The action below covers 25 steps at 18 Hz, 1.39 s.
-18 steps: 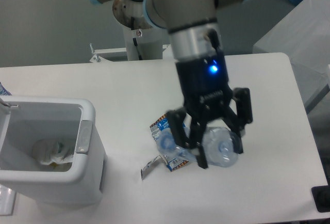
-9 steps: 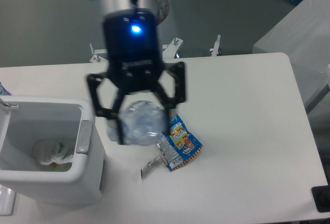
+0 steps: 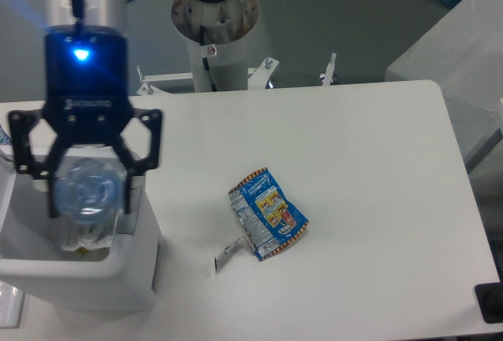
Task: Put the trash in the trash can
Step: 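Carry the bottle over the white bin and lower it inside, then open the gripper to release the bottle and move back to the wrapper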
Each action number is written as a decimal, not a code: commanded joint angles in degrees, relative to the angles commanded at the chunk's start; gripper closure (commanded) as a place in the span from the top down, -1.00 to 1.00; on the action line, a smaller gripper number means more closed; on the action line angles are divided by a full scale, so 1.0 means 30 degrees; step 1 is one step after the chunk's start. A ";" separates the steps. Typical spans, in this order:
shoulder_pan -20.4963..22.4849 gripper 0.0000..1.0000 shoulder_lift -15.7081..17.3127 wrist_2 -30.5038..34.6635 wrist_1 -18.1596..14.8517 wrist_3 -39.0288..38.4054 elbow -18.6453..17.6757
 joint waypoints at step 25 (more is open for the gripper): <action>0.3303 1.00 0.0231 0.0235 -0.0322 -0.0586 -0.4242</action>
